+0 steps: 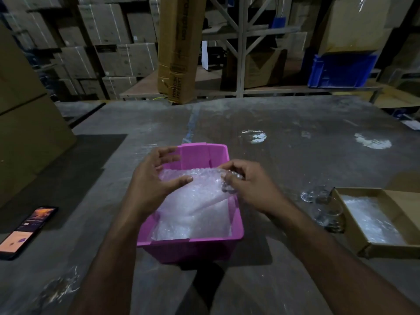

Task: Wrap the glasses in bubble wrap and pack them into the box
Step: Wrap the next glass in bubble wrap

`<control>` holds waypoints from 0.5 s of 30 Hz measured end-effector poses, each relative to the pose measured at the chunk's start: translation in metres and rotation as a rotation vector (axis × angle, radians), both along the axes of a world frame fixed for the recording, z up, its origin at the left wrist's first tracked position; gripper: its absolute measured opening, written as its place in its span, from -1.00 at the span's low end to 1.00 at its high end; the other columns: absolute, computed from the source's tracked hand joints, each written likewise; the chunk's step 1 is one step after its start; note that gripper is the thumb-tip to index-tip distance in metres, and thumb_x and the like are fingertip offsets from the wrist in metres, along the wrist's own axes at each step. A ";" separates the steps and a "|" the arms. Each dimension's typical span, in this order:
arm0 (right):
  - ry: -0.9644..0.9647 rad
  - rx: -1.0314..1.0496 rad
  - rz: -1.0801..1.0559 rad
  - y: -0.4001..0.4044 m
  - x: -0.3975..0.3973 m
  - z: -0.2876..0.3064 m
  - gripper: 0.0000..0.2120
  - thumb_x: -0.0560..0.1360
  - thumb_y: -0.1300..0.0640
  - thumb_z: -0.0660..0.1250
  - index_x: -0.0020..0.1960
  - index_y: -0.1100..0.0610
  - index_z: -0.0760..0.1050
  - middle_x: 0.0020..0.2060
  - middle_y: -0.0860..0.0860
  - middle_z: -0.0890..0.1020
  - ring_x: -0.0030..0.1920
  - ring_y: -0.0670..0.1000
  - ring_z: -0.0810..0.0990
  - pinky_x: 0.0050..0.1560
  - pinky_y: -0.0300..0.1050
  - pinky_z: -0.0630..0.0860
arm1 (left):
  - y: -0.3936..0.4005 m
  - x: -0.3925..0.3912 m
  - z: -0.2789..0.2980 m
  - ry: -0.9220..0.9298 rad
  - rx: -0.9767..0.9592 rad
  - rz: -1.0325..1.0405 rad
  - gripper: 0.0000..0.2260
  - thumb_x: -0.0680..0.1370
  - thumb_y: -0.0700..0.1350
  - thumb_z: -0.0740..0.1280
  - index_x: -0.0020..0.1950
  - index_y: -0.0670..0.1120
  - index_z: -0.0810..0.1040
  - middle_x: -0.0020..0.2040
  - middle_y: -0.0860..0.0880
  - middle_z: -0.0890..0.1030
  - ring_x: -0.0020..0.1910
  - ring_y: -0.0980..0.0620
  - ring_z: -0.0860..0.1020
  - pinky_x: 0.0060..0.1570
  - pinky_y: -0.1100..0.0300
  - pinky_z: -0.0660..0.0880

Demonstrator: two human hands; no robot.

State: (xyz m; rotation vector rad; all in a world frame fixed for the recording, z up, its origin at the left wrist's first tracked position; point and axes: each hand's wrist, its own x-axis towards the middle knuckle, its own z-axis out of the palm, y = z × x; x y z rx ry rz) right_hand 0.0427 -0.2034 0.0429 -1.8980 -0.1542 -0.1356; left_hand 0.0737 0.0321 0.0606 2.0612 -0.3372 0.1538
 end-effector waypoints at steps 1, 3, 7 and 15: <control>0.021 0.095 0.009 -0.004 -0.003 0.004 -0.88 0.63 0.21 0.32 0.08 0.12 0.63 -0.14 0.05 0.70 -0.21 -0.05 0.67 -0.17 -0.15 0.61 | -0.003 -0.001 0.000 0.002 -0.041 -0.020 -0.28 0.26 0.08 0.62 0.38 0.09 0.47 0.23 0.13 0.63 0.25 0.24 0.56 0.36 0.12 0.43; 0.011 0.194 -0.022 -0.013 -0.010 0.012 -0.87 0.64 0.19 0.31 0.09 0.15 0.63 -0.09 0.17 0.71 -0.19 0.04 0.65 -0.17 -0.08 0.59 | -0.010 -0.002 0.001 0.038 -0.147 -0.117 -0.22 0.25 0.12 0.66 0.42 0.09 0.46 0.25 0.10 0.65 0.29 0.18 0.57 0.38 0.03 0.44; -0.028 0.387 -0.137 -0.030 -0.022 0.022 -0.88 0.63 0.20 0.31 0.05 0.12 0.64 -0.14 0.09 0.73 -0.26 -0.05 0.64 -0.30 -0.21 0.55 | -0.028 -0.006 0.009 0.098 -0.252 -0.336 -0.11 0.20 0.11 0.69 0.47 0.08 0.43 0.27 0.06 0.65 0.33 0.08 0.57 0.25 0.12 0.54; -0.044 0.539 -0.266 -0.085 -0.054 0.033 -0.78 0.57 -0.11 0.35 0.15 -0.09 0.64 0.12 -0.16 0.67 0.00 -0.03 0.60 -0.21 -0.15 0.54 | -0.110 -0.024 0.013 0.071 -0.455 -0.312 -0.88 0.43 -0.16 0.48 -0.05 -0.12 0.67 -0.12 -0.10 0.73 -0.13 -0.03 0.67 -0.07 0.11 0.64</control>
